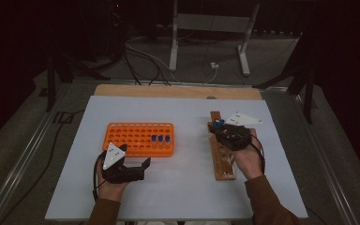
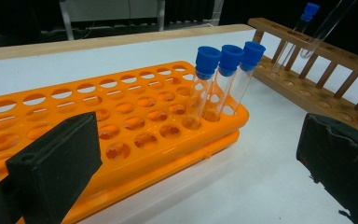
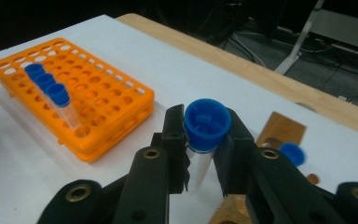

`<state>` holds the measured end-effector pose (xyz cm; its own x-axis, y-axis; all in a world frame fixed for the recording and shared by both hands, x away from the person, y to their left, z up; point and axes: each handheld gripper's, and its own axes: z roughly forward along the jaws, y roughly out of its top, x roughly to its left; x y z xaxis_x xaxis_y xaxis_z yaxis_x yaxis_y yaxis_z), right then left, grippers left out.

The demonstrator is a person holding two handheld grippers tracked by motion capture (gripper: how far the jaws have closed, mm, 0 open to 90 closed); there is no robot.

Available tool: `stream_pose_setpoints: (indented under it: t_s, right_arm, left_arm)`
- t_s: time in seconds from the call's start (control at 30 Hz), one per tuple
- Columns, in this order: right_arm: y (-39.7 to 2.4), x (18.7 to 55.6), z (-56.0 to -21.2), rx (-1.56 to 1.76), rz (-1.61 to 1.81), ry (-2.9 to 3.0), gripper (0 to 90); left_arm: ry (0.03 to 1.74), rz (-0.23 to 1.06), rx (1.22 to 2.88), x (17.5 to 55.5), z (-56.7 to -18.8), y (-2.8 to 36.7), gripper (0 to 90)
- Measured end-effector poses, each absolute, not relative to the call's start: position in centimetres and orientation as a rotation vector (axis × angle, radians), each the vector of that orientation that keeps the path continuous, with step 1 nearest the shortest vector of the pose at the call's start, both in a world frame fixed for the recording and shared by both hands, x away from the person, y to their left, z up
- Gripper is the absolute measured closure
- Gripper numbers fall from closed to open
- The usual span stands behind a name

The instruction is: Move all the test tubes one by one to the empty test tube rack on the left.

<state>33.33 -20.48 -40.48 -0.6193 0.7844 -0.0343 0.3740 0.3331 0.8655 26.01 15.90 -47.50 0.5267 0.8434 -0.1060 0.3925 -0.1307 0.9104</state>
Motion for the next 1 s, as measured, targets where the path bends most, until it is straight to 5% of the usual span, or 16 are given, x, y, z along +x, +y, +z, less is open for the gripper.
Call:
stream_pose_setpoints:
  t_s: [1.0]
  right_arm:
    - [-15.5, 31.5, -42.2, 0.912, 1.283, 2.319, 75.5]
  left_arm:
    - [0.975, 0.569, 1.763, 25.7, -47.1, 13.8, 2.2]
